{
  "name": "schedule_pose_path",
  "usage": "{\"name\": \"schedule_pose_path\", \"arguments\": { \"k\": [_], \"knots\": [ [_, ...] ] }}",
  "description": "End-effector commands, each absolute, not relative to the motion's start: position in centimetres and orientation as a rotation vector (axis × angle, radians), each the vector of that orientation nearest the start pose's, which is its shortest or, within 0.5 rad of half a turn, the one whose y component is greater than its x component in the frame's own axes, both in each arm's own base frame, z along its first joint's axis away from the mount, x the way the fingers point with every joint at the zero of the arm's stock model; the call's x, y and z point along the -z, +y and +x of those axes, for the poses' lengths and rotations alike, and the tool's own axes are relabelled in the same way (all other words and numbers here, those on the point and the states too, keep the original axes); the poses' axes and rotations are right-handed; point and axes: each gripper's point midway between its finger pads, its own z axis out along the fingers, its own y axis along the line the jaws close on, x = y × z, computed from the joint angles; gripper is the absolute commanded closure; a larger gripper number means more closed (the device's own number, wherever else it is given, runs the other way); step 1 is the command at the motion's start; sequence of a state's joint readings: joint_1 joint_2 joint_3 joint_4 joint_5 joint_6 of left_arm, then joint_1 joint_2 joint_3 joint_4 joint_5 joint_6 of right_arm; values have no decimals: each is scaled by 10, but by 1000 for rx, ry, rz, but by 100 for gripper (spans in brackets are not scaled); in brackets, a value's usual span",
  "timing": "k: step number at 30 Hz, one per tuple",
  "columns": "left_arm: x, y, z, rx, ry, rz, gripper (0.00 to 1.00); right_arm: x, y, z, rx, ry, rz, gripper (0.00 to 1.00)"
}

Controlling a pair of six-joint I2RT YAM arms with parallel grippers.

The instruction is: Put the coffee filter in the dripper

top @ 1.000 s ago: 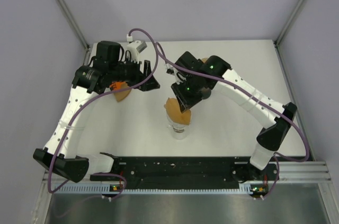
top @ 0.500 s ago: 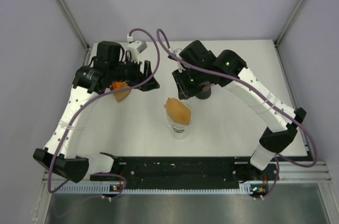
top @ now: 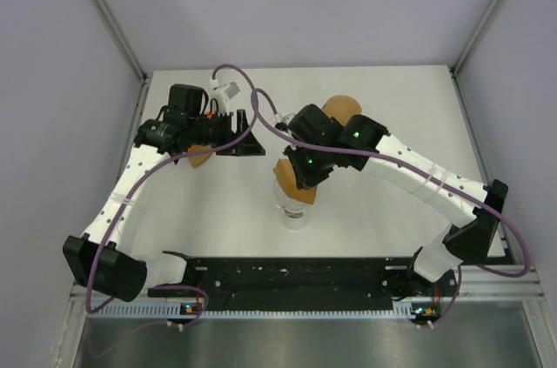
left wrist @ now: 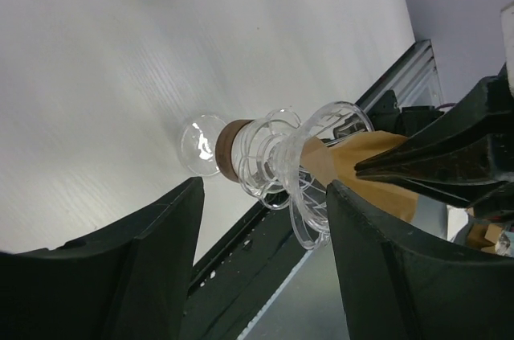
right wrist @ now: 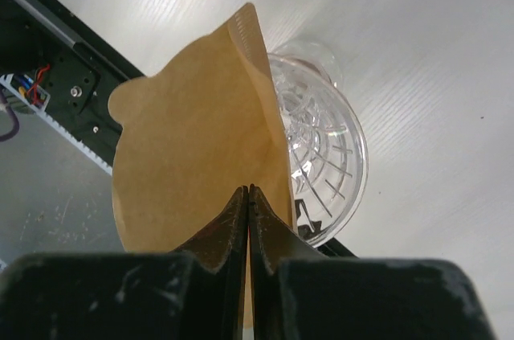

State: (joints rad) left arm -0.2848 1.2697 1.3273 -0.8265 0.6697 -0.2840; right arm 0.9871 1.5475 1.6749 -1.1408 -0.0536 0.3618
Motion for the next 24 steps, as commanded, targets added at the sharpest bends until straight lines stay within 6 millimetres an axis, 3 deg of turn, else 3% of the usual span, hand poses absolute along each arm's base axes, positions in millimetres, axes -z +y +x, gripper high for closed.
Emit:
{"name": "schedule_pose_path", "arguments": {
  "k": [1, 5, 18, 24],
  "knots": [
    [-287, -213, 257, 1198, 2249, 364, 33, -247, 324, 188, -539, 2458, -754, 100],
    [-279, -217, 252, 1262, 2267, 345, 35, -226, 324, 189, -465, 2504, -757, 100],
    [-273, -227, 243, 1385, 2281, 329, 38, -192, 342, 180, -379, 2543, -783, 100],
    [-264, -231, 238, 1434, 2304, 311, 47, -178, 336, 185, -333, 2541, -757, 100]
  ]
}}
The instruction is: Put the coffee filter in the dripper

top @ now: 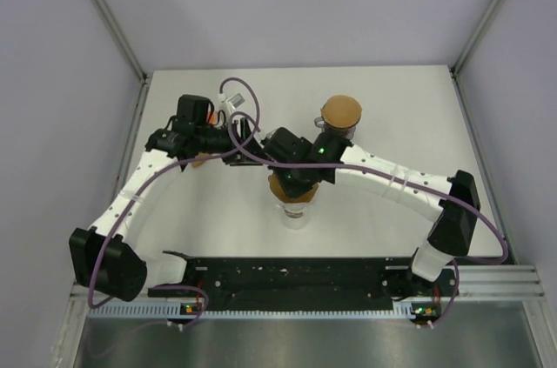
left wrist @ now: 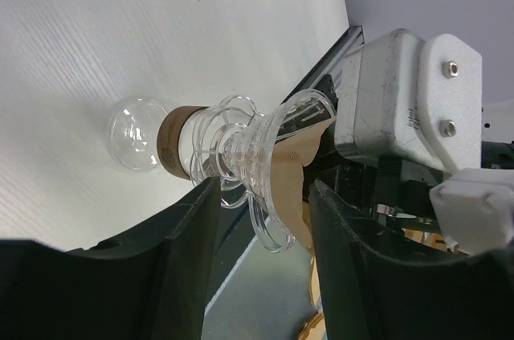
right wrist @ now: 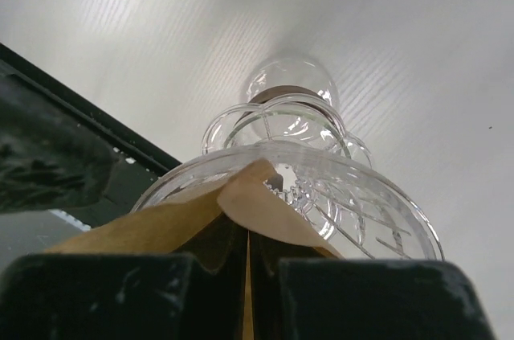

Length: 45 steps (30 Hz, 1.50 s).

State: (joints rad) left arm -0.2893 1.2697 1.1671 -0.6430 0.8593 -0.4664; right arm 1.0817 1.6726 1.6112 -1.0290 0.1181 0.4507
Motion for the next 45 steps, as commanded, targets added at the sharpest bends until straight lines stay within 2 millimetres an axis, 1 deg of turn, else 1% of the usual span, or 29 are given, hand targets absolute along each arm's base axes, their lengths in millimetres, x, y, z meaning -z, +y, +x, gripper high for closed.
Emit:
{"name": "schedule_pose_path", "arguments": {
  "k": [1, 5, 15, 17, 21, 27, 32, 37, 40, 42, 45],
  "knots": [
    [-264, -232, 238, 1436, 2304, 314, 48, -175, 336, 185, -328, 2544, -758, 100],
    [-261, -235, 235, 1446, 2312, 328, 49, -168, 337, 185, -317, 2553, -762, 100],
    [-255, -238, 231, 1455, 2327, 336, 59, -147, 331, 190, -250, 2573, -772, 100],
    [-253, -238, 231, 1451, 2330, 336, 61, -146, 330, 190, -248, 2574, -772, 100],
    [-246, -239, 230, 1442, 2351, 331, 65, -156, 332, 192, -271, 2550, -762, 100],
    [-248, -238, 231, 1433, 2344, 338, 72, -174, 336, 194, -313, 2516, -758, 100],
    [-246, -237, 231, 1421, 2345, 340, 77, -194, 338, 197, -344, 2473, -754, 100],
    [-245, -237, 231, 1420, 2348, 338, 80, -215, 340, 198, -386, 2426, -745, 100],
    [-245, -238, 232, 1422, 2348, 340, 80, -220, 339, 199, -389, 2415, -743, 100],
    [-247, -238, 232, 1423, 2344, 345, 81, -215, 337, 198, -374, 2426, -752, 100],
    [-259, -236, 236, 1387, 2320, 371, 79, -206, 336, 196, -359, 2447, -770, 100]
  ]
}}
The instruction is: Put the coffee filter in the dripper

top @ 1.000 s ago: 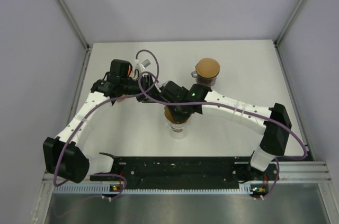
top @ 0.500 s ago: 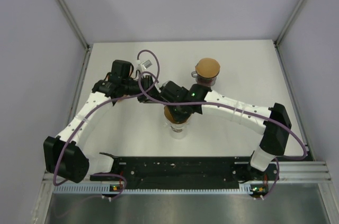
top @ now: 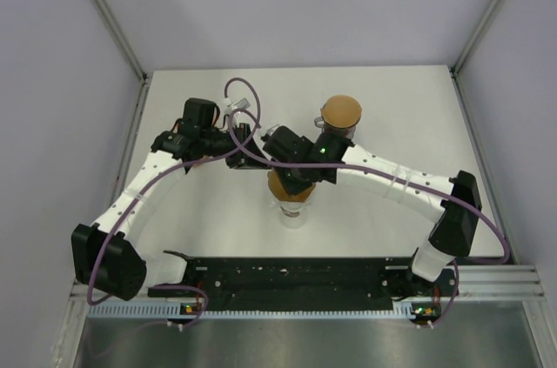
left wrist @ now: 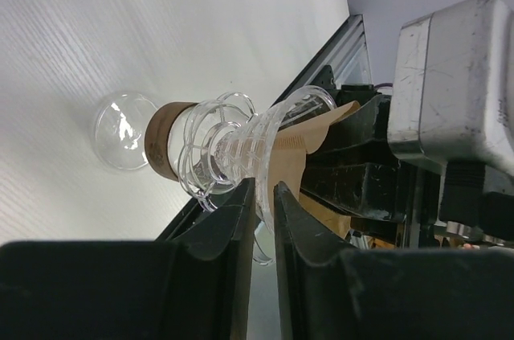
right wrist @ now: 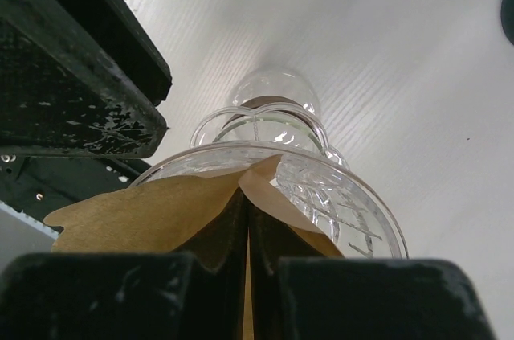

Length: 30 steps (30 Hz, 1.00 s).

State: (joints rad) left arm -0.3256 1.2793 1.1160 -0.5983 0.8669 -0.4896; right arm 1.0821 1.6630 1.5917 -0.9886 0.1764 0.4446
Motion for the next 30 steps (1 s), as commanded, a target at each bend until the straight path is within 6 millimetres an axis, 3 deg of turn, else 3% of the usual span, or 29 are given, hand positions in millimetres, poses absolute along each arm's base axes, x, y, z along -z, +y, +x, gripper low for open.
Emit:
{"name": "schedule_pose_path", "arguments": {
  "k": [1, 4, 9, 14, 21, 26, 30],
  "knots": [
    [-263, -234, 239, 1362, 2307, 380, 78, -202, 336, 196, -351, 2457, -773, 100],
    [-266, -227, 246, 1309, 2296, 366, 75, -194, 333, 198, -331, 2463, -771, 100],
    [-267, -228, 240, 1372, 2284, 361, 69, -171, 331, 197, -333, 2506, -779, 100],
    [-258, -230, 234, 1419, 2298, 352, 62, -161, 332, 198, -347, 2523, -769, 100],
    [-248, -240, 227, 1437, 2320, 395, 59, -168, 334, 200, -360, 2507, -764, 100],
    [-244, -241, 227, 1427, 2334, 397, 66, -171, 335, 201, -365, 2500, -765, 100],
    [-243, -241, 227, 1422, 2335, 399, 72, -185, 336, 205, -368, 2470, -757, 100]
  ]
}}
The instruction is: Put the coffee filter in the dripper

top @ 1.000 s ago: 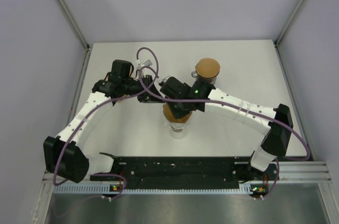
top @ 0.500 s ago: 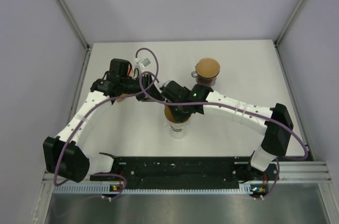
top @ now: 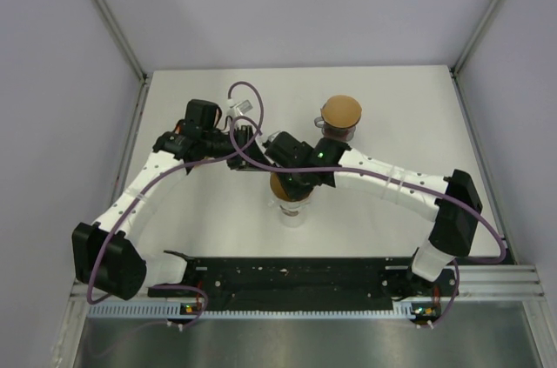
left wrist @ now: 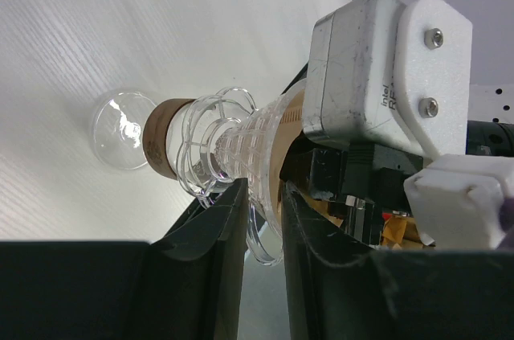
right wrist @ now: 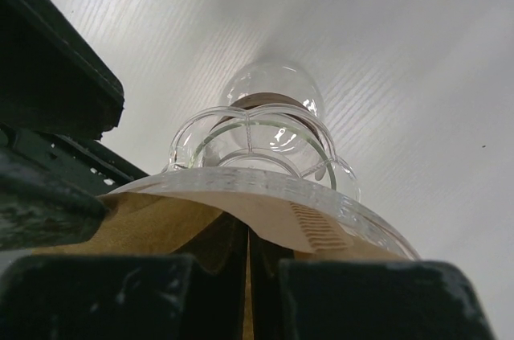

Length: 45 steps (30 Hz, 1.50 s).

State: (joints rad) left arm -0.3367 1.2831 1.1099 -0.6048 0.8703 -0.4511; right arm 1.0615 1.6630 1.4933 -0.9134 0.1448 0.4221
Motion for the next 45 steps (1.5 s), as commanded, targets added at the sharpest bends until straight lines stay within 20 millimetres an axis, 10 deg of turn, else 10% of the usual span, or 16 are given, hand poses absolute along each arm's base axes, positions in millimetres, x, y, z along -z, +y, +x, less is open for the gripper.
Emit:
{"name": "schedule_pose_path", "arguments": {
  "k": [1, 14, 23, 33, 45],
  "knots": [
    [-243, -241, 227, 1420, 2336, 401, 73, -190, 334, 206, -358, 2463, -755, 100],
    [-243, -240, 229, 1403, 2333, 407, 77, -233, 322, 211, -350, 2380, -742, 100],
    [-245, -238, 231, 1375, 2329, 412, 78, -305, 309, 216, -443, 2223, -710, 100],
    [-250, -237, 234, 1342, 2315, 434, 75, -333, 234, 262, -392, 2177, -466, 100],
    [-268, -234, 234, 1308, 2256, 501, 52, -313, 144, 309, -280, 2187, -213, 42]
  ]
}}
